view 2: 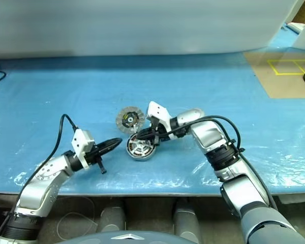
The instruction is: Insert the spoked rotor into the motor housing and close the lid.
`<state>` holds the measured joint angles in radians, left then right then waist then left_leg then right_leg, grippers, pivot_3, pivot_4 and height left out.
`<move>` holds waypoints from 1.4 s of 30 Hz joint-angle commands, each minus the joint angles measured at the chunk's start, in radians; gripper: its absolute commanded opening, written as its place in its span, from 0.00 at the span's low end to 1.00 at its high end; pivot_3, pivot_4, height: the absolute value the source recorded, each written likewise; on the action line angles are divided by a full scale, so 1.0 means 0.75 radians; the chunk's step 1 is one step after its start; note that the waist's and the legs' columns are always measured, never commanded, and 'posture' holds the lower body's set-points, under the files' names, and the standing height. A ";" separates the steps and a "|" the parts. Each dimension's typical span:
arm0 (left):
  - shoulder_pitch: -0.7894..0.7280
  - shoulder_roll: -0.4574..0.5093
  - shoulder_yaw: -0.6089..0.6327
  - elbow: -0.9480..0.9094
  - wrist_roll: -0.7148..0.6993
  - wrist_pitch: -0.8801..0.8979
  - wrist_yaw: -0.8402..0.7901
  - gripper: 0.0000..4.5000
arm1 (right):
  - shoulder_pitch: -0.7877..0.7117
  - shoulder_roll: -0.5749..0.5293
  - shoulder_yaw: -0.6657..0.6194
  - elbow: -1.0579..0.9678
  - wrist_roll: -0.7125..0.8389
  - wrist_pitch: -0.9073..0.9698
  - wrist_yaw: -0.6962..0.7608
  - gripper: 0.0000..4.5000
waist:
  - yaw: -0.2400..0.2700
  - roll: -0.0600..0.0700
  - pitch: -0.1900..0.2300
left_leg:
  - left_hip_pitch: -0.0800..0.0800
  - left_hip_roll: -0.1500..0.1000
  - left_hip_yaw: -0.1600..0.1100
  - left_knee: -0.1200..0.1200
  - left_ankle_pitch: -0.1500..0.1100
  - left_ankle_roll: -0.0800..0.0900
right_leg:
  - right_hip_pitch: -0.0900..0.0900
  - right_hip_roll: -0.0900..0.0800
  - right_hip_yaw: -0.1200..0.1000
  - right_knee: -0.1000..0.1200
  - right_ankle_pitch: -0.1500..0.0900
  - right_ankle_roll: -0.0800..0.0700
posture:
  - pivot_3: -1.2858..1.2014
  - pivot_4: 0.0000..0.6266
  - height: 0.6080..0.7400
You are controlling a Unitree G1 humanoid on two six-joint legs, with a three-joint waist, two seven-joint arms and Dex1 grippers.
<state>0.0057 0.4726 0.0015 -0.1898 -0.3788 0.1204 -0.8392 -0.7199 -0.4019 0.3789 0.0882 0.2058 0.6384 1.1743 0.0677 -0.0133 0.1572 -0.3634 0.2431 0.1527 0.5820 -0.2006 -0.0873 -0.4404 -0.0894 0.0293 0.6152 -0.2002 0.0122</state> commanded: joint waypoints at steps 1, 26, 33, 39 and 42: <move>-0.020 -0.002 0.011 -0.023 -0.053 0.014 -0.030 0.00 | 0.019 -0.023 -0.072 -0.045 0.044 -0.002 -0.017 0.00 | 0.000 0.000 0.000 | 0.000 0.000 0.000 0.000 0.000 0.000 | 0.000 0.000 0.000 0.000 0.000 0.000 | 0.52 0.24 1.00; -0.327 -0.144 -0.237 0.291 0.128 -0.015 -0.099 0.00 | 0.255 -0.089 -0.230 -0.350 0.166 0.149 -0.269 0.00 | 0.001 0.000 0.000 | 0.000 0.000 0.000 0.000 0.000 0.000 | 0.000 0.000 0.001 0.000 0.000 0.000 | 0.52 0.24 1.00; -0.337 -0.060 -0.344 0.342 0.263 0.083 -0.111 0.00 | 0.298 -0.098 -0.235 -0.398 0.186 0.164 -0.321 0.00 | 0.003 0.003 -0.002 | 0.005 -0.001 0.000 -0.001 0.000 0.000 | 0.005 -0.001 0.001 -0.001 0.000 0.000 | 0.52 0.24 1.00; -0.319 -0.004 -0.405 0.296 0.282 0.248 -0.119 0.00 | 0.306 -0.105 -0.229 -0.402 0.192 0.157 -0.337 0.00 | 0.000 0.010 -0.008 | 0.015 -0.002 0.000 -0.004 0.000 -0.001 | 0.013 -0.001 0.002 -0.002 0.000 0.001 | 0.52 0.24 1.00; -0.326 -0.047 -0.359 0.287 0.249 0.253 -0.069 0.00 | 0.303 -0.110 -0.219 -0.393 0.190 0.147 -0.338 0.00 | 0.000 0.015 -0.013 | 0.016 -0.002 0.001 -0.006 0.000 -0.001 | 0.014 -0.001 0.002 -0.005 0.000 0.001 | 0.52 0.24 1.00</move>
<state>-0.2780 0.4420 -0.2389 -0.0238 -0.2114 0.2517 -0.9057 -0.4862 -0.4805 0.2283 -0.1722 0.3315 0.7654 0.9192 0.0677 -0.0023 0.1474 -0.3515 0.2415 0.1532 0.5772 -0.2007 -0.0877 -0.4297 -0.0899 0.0310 0.6105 -0.2006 0.0126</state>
